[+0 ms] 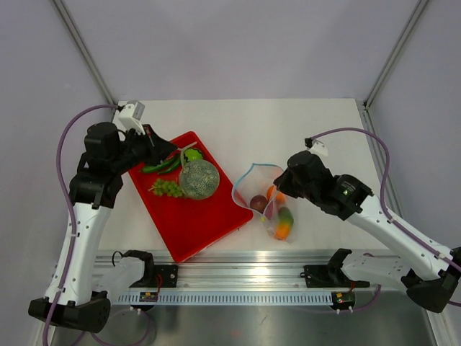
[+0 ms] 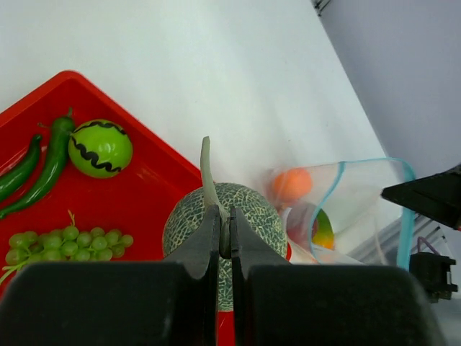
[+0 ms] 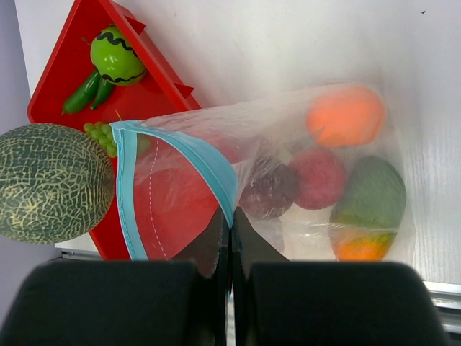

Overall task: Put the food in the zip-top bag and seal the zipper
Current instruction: Place the fake fruit in the zipper food storage bag.

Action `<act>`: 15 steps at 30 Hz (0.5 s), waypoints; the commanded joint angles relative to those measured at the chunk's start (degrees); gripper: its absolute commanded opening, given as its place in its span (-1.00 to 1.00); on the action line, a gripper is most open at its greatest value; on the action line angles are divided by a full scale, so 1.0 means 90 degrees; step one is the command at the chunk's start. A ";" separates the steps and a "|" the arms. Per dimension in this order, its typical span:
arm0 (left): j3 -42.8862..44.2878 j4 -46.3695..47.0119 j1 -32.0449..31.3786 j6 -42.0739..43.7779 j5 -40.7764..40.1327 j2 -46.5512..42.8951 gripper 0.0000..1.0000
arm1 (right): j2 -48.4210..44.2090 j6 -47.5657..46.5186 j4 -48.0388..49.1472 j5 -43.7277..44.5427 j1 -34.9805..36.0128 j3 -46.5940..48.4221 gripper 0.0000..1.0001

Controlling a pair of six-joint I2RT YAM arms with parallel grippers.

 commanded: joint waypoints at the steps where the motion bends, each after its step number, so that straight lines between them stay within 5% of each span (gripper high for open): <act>1: 0.0555 0.0743 -0.0016 -0.0298 0.0492 -0.0237 -1.00 | 0.0121 -0.0018 0.0383 -0.0011 0.0053 0.0259 -1.00; 15: 0.0497 0.2236 -0.0172 -0.1733 0.1342 -0.0091 -1.00 | 0.0844 -0.0057 0.1174 -0.0333 0.0053 0.0367 -1.00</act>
